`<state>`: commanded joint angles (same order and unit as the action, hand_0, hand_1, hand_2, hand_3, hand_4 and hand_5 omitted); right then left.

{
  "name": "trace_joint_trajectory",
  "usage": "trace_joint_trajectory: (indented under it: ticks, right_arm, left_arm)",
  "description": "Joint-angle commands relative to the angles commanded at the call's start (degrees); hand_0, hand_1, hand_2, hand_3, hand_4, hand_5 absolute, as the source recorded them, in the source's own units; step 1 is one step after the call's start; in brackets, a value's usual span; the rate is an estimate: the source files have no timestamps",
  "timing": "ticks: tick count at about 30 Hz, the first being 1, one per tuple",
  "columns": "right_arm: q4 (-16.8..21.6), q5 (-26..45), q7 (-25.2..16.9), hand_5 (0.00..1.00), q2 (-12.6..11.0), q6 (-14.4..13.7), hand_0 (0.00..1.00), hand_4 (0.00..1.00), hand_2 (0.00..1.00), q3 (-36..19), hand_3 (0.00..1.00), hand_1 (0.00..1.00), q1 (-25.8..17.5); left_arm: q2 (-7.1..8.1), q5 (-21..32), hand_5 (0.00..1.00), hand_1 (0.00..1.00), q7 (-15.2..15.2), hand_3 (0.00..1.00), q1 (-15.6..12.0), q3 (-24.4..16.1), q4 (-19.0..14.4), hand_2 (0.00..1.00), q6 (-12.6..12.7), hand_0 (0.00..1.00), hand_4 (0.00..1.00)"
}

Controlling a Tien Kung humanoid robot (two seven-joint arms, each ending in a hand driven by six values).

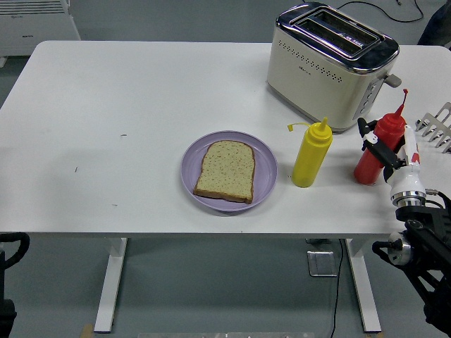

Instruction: Pick up the cup,pour liquid into bread,place the cup on the desk

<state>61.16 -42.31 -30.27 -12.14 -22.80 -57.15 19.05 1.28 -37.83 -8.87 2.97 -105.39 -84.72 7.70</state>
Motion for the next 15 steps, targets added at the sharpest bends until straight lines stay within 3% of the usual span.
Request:
trace_joint_trajectory:
  ticks: [15]
  right_arm:
    - [-0.59, -1.14, 0.04, 0.255, -0.03, 0.54, 0.244, 0.774, 0.377, -0.01, 0.373, 0.283, -0.3]
  left_arm:
    - [0.02, 0.0, 0.998, 0.742, -0.03, 0.672, -0.09, 0.04, -0.03, 0.741, 0.0, 0.721, 0.649]
